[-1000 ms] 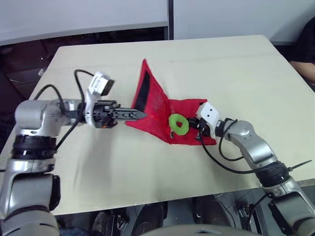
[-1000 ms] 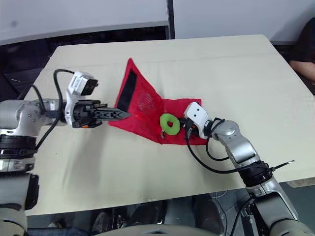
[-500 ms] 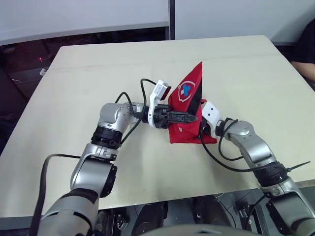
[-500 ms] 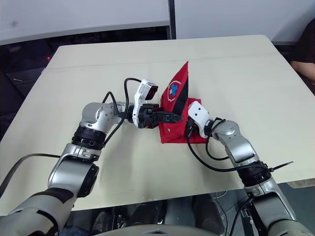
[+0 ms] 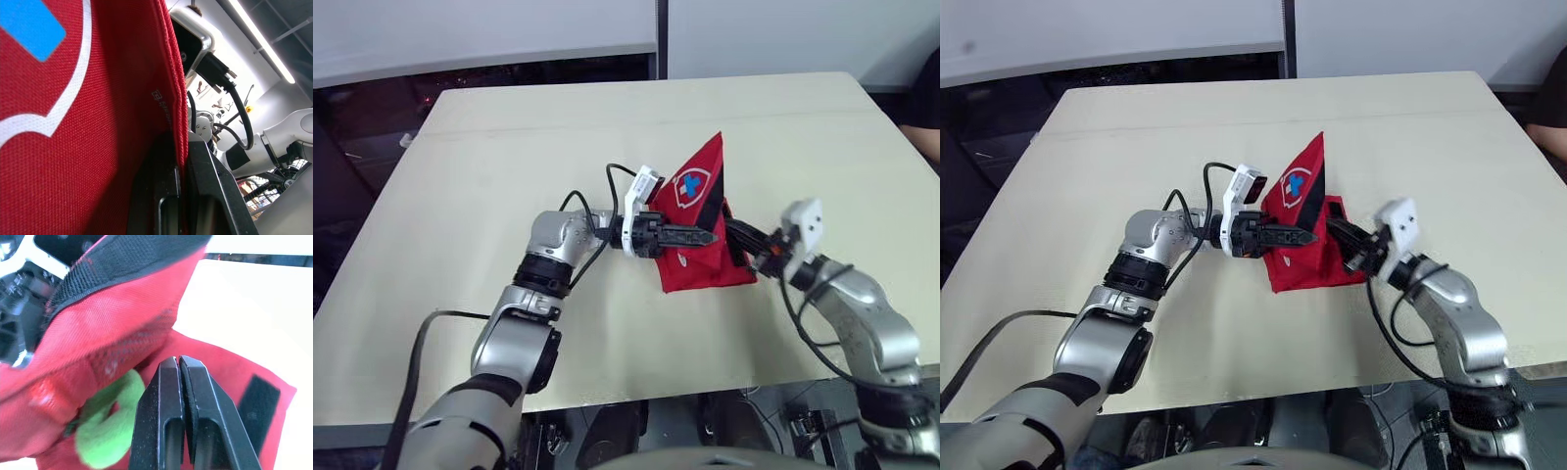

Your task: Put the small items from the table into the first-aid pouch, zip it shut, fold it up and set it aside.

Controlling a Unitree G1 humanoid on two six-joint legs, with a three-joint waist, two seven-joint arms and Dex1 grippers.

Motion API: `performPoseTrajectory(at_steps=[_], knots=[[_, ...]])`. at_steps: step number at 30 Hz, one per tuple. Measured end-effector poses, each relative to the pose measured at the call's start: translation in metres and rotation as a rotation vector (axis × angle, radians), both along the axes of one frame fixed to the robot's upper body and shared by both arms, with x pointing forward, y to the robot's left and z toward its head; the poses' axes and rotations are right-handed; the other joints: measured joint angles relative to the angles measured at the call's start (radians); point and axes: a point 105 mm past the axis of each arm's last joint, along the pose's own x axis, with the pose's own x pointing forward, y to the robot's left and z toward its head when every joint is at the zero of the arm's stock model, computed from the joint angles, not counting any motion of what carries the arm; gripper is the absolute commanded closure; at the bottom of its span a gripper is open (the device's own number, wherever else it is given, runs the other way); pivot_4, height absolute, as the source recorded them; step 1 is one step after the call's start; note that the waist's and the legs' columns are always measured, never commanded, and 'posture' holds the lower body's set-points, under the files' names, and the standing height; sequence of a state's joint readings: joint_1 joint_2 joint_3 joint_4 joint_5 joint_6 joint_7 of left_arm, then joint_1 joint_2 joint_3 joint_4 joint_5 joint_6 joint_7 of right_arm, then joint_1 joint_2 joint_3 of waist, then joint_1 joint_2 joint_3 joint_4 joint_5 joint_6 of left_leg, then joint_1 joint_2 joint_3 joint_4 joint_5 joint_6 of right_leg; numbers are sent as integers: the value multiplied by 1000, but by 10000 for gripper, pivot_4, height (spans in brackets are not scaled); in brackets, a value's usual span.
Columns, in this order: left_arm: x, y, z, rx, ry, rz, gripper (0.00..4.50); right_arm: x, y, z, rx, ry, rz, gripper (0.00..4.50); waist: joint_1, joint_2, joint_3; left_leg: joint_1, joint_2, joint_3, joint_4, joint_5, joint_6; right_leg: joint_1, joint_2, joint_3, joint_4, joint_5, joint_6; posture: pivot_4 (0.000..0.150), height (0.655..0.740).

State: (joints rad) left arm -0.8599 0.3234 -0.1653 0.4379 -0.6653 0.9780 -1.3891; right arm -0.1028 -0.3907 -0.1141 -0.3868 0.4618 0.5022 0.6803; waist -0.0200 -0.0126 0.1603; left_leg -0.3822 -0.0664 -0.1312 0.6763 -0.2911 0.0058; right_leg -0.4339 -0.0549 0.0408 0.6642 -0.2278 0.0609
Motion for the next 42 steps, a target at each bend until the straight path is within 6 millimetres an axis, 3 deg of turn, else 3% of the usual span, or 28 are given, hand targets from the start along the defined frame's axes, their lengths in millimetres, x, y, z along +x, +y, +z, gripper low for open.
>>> performPoseTrajectory(at_steps=[2,4,6,9,11,13,15,17,18,19,21,22,25,28,39,42], knots=[[4,-7,-7,13,22,23,45000,-10,-33,2,-65,-37,-49,43978,5,1,0,1,0,0,0,0,0,1,0,0,0,0,0,1500,7368],[5,-7,-10,22,31,34,45000,-11,-42,5,-79,-54,-69,43978,5,1,0,1,0,0,0,0,0,1,1,0,0,0,0,1500,7368],[9,-12,-16,34,42,56,45000,-24,-66,14,-125,-93,-67,43978,6,1,0,1,0,0,0,0,0,2,1,-1,0,0,0,1500,7368],[13,-14,-25,60,38,80,45000,-38,-80,23,-211,-123,-9,43978,6,1,0,2,0,1,0,0,0,3,1,0,0,0,0,1500,7368],[14,-16,-29,69,31,91,45000,-44,-85,23,-269,-115,36,38517,5,1,0,3,1,1,0,0,0,3,2,0,0,0,0,1500,7368],[16,-19,-33,76,22,99,45000,-46,-86,26,-260,-111,66,30328,6,2,-1,3,1,1,0,0,0,3,1,0,0,0,0,1500,7368],[17,-19,-35,80,16,105,45000,-47,-88,30,-249,-113,75,27068,7,2,-1,3,1,1,1,0,0,4,1,0,0,0,0,1500,7368],[18,-21,-37,82,0,112,45000,-47,-92,39,-227,-119,79,17963,10,1,-1,3,1,0,1,0,0,5,1,-1,-1,0,0,1500,7368],[18,-21,-37,82,-1,112,45000,-46,-93,39,-224,-118,76,15892,11,1,-1,3,1,0,2,0,0,5,1,-1,-1,0,0,1500,7368],[19,-21,-38,83,-9,118,38289,-46,-94,39,-218,-112,72,10500,11,1,-1,3,1,0,2,0,0,5,1,-1,0,0,0,1500,7368],[22,-21,-39,83,-28,139,33017,-45,-96,37,-212,-102,65,3795,11,1,-1,3,1,0,2,0,0,5,1,-1,0,0,0,1500,7368],[25,-22,-40,83,-41,159,27531,-45,-97,36,-211,-100,63,0,10,1,-1,3,1,0,2,0,0,5,1,-1,0,0,0,1500,7368],[26,-23,-39,65,-52,168,16322,-45,-97,36,-210,-100,61,0,10,1,-1,3,1,0,2,0,0,5,1,-1,0,0,0,1500,7368],[24,-24,-38,48,-59,163,1896,-46,-98,34,-208,-94,56,0,12,2,-1,3,1,-1,3,0,0,5,1,-1,0,0,1,1500,7368],[17,-23,-30,-20,-70,159,843,-47,-99,30,-208,-78,42,0,12,2,-1,3,1,-2,4,0,0,7,1,-2,-1,0,1,1500,7368],[18,-27,-28,-20,-172,199,843,-48,-100,27,-211,-69,36,0,16,2,-1,3,1,-2,4,0,0,7,0,-2,-1,0,1,1500,7368]])
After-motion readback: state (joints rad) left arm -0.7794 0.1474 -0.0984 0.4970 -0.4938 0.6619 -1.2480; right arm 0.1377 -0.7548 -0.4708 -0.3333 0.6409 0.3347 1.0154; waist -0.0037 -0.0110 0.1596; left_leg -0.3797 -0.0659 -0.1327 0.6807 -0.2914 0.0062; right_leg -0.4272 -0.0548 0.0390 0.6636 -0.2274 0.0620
